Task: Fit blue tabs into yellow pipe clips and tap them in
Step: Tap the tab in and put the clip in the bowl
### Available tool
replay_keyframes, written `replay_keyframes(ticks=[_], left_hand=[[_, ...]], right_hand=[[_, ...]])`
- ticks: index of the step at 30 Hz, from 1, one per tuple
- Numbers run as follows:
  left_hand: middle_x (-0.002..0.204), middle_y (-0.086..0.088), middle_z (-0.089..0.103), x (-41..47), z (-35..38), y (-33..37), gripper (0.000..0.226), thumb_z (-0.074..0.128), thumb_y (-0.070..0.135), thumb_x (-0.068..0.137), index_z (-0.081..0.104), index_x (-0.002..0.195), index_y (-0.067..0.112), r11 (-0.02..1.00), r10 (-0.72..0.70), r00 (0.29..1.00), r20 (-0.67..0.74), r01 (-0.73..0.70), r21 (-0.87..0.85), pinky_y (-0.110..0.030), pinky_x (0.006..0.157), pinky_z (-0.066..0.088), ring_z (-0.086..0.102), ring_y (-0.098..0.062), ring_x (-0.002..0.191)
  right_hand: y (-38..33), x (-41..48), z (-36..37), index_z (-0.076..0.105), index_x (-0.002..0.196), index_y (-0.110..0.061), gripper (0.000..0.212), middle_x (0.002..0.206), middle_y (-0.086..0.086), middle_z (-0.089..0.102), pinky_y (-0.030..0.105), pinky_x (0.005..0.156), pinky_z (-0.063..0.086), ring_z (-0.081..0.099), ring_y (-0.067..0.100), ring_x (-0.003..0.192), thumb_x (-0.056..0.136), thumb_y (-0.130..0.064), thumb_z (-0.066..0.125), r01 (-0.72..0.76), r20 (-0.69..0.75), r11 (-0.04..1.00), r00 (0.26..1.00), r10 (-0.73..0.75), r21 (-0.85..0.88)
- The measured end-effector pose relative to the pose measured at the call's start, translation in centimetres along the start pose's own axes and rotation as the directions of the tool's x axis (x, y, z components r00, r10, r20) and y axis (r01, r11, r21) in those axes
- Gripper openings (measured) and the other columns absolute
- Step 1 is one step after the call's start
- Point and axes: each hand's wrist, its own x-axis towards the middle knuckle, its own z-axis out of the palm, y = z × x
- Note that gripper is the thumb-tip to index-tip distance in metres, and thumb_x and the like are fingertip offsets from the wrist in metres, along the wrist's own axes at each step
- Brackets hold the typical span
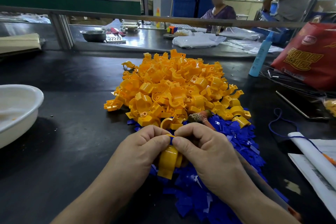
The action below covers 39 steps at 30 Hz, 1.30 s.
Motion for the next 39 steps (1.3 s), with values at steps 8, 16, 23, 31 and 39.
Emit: replay_keyframes(ticks=[8,16,23,31,39], left_hand=[[0.083,-0.004,0.073,-0.6,-2.7,1.7,0.012,0.063,0.029,0.089,0.074,0.082,0.030,0.995,-0.049,0.993,-0.111,0.058,0.079,-0.038,0.066,0.055,0.065,-0.022,0.074],[0.079,-0.001,0.071,-1.5,-7.6,0.3,0.016,0.066,0.029,0.090,0.074,0.076,0.027,0.845,-0.097,0.912,-0.399,0.287,0.450,-0.035,0.065,0.055,0.065,-0.020,0.075],[0.111,0.005,0.065,-1.5,-6.8,0.0,0.031,0.055,0.054,0.091,0.065,0.110,0.032,0.617,-0.087,0.918,-0.386,0.354,0.703,-0.025,0.069,0.046,0.058,-0.008,0.090],[0.104,0.010,0.050,-3.2,-5.8,-0.8,0.051,0.065,0.062,0.075,0.051,0.114,0.033,0.377,-0.010,0.921,-0.390,0.364,0.851,-0.028,0.074,0.045,0.050,-0.011,0.096],[0.108,0.013,0.050,-3.1,-4.8,-1.8,0.046,0.057,0.065,0.081,0.049,0.116,0.036,0.403,0.137,0.919,-0.370,0.290,0.868,-0.026,0.075,0.040,0.046,-0.008,0.100]], right_hand=[[-0.5,-0.1,-1.4,0.055,0.109,-0.047,0.026,0.095,-0.027,0.055,0.005,0.073,0.046,0.052,-0.010,0.096,0.084,-0.047,0.055,0.093,-0.126,0.906,0.979,-0.158,-0.413],[-0.1,-1.4,-6.9,0.045,0.124,-0.042,0.045,0.116,-0.018,0.052,0.026,0.073,0.040,0.051,0.008,0.105,0.083,-0.059,0.044,-0.140,-0.167,0.425,0.985,-0.028,-0.894],[2.3,-3.4,-7.1,0.037,0.123,-0.043,0.041,0.110,-0.015,0.050,0.028,0.076,0.044,0.051,0.009,0.105,0.087,-0.061,0.042,-0.250,-0.181,0.364,0.960,0.213,-0.897],[2.0,-3.3,-6.6,0.037,0.127,-0.041,0.034,0.110,-0.013,0.054,0.028,0.069,0.041,0.054,0.011,0.095,0.093,-0.044,0.041,-0.266,-0.221,0.368,0.962,0.159,-0.891],[-2.3,-4.7,-5.5,0.056,0.100,-0.056,0.025,0.074,-0.004,0.066,0.038,0.045,0.054,0.062,0.019,0.049,0.086,-0.037,0.048,-0.292,-0.290,0.926,0.932,0.219,-0.240]])
